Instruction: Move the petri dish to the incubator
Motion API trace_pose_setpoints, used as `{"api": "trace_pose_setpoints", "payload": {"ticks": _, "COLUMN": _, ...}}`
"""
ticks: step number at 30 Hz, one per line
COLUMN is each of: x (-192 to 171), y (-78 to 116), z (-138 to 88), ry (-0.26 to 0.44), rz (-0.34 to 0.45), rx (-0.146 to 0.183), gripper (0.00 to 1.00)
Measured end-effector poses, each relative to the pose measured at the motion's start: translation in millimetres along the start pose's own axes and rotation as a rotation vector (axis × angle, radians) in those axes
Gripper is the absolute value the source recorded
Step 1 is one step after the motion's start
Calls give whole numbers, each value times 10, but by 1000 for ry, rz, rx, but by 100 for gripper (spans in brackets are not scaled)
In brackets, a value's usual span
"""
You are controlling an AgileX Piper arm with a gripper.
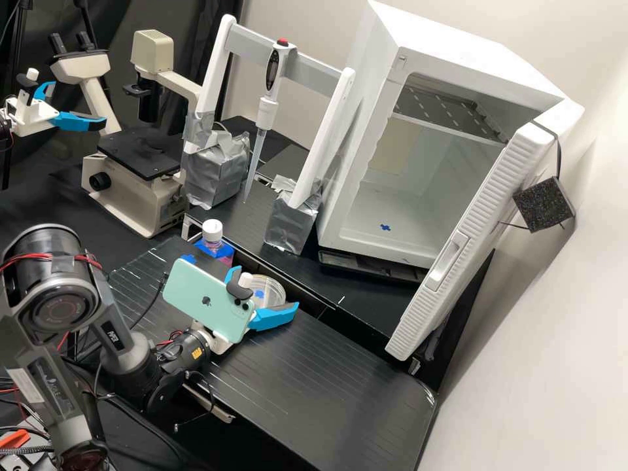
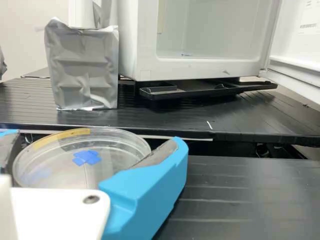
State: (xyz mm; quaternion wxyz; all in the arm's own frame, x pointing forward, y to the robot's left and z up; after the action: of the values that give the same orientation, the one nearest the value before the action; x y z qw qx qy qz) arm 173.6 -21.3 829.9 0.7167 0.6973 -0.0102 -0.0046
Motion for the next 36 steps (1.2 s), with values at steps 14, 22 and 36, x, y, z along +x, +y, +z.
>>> {"api": "trace_pose_setpoints", "payload": {"ticks": 14, "x": -156, "y": 248, "z": 52, "ry": -63, "rz": 156, "rx": 75, "gripper": 0}}
{"api": "trace_pose_setpoints", "payload": {"ticks": 22, "x": -110, "y": 410, "z": 66, "ry": -91, "rz": 288, "rx": 129, "gripper": 0}}
{"api": "trace_pose_setpoints", "payload": {"ticks": 36, "x": 785, "y": 980, "z": 50, "ry": 47, "rz": 386, "rx": 183, "gripper": 0}}
